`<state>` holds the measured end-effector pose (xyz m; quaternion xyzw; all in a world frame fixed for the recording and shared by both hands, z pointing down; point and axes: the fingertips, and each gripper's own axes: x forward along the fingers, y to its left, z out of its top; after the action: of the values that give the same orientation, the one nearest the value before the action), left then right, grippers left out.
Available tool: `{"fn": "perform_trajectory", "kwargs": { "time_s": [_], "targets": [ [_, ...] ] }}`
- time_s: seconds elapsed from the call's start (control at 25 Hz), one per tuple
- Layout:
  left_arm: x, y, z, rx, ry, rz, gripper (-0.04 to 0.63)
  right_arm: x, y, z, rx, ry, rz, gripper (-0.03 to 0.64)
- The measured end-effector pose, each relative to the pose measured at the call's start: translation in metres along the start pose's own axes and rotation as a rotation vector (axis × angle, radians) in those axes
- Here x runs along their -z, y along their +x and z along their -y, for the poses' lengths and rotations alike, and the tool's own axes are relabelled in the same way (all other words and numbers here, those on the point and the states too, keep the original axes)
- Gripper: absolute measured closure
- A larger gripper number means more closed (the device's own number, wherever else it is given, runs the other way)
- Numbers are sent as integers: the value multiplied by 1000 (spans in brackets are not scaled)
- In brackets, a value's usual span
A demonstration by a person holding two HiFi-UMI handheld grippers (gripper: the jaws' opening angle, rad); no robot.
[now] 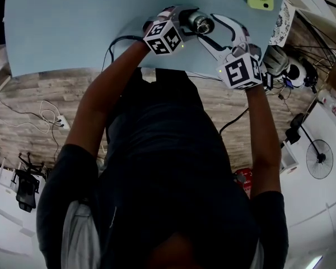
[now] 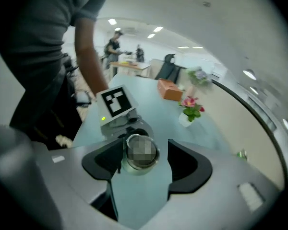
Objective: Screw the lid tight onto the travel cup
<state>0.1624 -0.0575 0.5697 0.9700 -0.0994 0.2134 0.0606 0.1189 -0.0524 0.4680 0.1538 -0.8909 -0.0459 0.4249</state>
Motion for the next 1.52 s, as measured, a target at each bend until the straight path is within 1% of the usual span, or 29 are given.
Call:
{"fn": "perform_trajectory", "kwargs": {
  "time_s": [0.08, 0.12, 0.16, 0.24, 0.36, 0.52, 0.64, 0.72, 0.8, 0.88, 0.96, 1.04, 1.12, 1.16, 1.28, 1.32, 1.36, 1.4, 1.44, 1.48, 1.52],
  "targets": [
    [1, 0, -1, 0, -1, 0, 169, 2, -2, -9, -122, -229, -100, 347],
    [1, 0, -1, 0, -2, -1, 169, 3, -3, -11, -181, -321, -135, 347],
    [1, 0, -1, 1, -1, -1, 169, 3, -4, -13, -233, -391, -159, 347],
    [2, 0, -1, 2, 0, -1, 169, 3, -3, -14, -321, -484, -183, 347],
    [1, 0, 1, 3, 3, -2, 169, 3, -1, -16, -429, -571, -219, 347],
    [1, 4, 1, 3, 2, -2, 169, 11, 2, -15, -527, -671, -278, 347],
    [0, 5, 0, 3, 3, -2, 169, 17, 4, -14, -566, -713, -299, 351],
    [0, 6, 0, 4, 3, -3, 169, 18, 5, -13, -563, -705, -288, 385],
    [-1, 7, 0, 4, 4, -3, 169, 18, 5, -12, -539, -653, -268, 387],
    [-1, 7, 0, 4, 5, -3, 169, 18, 5, -11, -494, -550, -246, 387],
    [-1, 6, 1, 5, 5, -3, 169, 16, 6, -9, -430, -402, -220, 388],
    [-1, 4, 1, 5, 5, -3, 169, 14, 7, -8, -343, -237, -191, 388],
    [0, 3, 1, 4, 4, -3, 169, 13, 9, -4, -226, -45, -163, 388],
    [0, 3, 1, 4, 4, -3, 169, 13, 9, -1, -156, 70, -144, 388],
    [0, 2, 1, 3, 5, -2, 169, 8, 7, 12, 98, 448, -79, 388],
    [0, 1, 1, 4, 5, -1, 169, 8, 6, 14, 195, 550, -66, 388],
    [0, 0, 0, 4, 5, 0, 169, 9, 6, 15, 291, 627, -59, 388],
    [0, 0, 0, 5, 4, 1, 169, 9, 6, 15, 378, 681, -51, 388],
    [0, -1, -1, 5, 3, 2, 169, 9, 6, 16, 445, 718, -41, 388],
    [1, -1, -1, 5, 2, 3, 169, 9, 6, 17, 488, 744, -33, 388],
    [1, 0, -2, 5, 2, 2, 169, 10, 6, 18, 511, 764, -28, 388]
  ]
}}
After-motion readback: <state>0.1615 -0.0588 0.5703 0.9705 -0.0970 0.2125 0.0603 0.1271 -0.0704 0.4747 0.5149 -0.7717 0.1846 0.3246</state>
